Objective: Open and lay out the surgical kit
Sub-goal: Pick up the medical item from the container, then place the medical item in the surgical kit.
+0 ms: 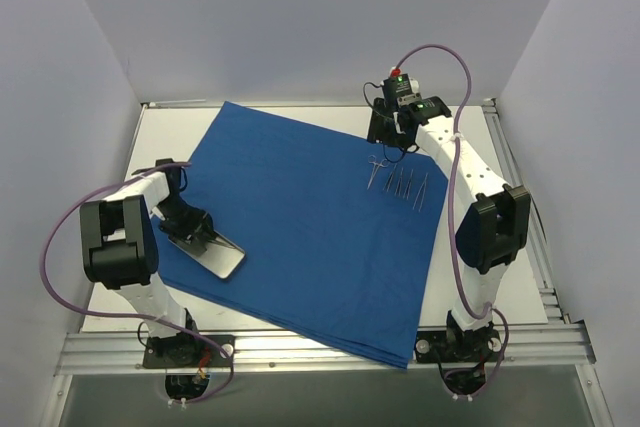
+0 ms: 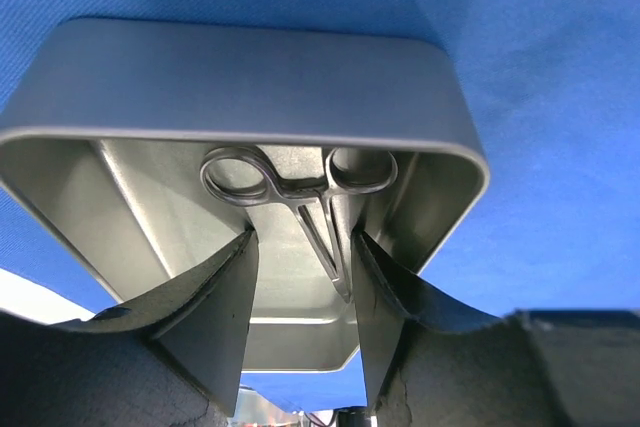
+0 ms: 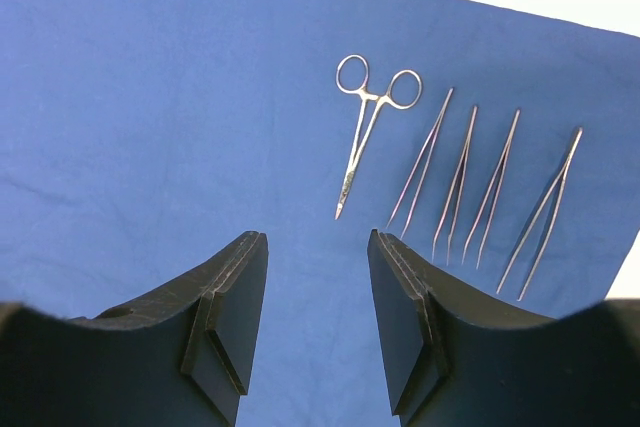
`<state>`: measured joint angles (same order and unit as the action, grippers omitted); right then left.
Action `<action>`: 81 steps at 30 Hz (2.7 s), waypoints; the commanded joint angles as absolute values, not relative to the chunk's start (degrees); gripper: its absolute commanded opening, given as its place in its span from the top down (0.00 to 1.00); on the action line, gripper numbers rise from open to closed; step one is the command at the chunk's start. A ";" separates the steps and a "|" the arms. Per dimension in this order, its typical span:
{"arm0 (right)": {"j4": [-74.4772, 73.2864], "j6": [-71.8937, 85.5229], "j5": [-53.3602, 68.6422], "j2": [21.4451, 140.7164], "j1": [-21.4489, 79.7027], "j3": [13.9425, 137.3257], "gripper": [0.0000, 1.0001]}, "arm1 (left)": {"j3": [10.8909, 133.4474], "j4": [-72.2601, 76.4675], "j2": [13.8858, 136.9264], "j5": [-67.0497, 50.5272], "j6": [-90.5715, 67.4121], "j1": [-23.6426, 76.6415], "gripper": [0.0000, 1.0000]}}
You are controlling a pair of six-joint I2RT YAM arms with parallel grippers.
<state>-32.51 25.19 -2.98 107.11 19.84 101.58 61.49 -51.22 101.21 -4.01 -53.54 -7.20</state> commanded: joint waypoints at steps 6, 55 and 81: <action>-32.08 24.52 -2.11 103.71 19.51 100.99 0.55 | 61.09 -51.86 103.89 1.76 -53.00 -7.29 0.54; 1.38 31.98 58.09 105.21 27.77 95.72 0.33 | 67.06 -26.03 74.79 -35.84 -37.00 7.38 0.98; 13.97 41.31 61.26 106.79 31.82 94.31 0.53 | 65.92 -2.82 75.59 -51.50 -48.34 10.81 0.98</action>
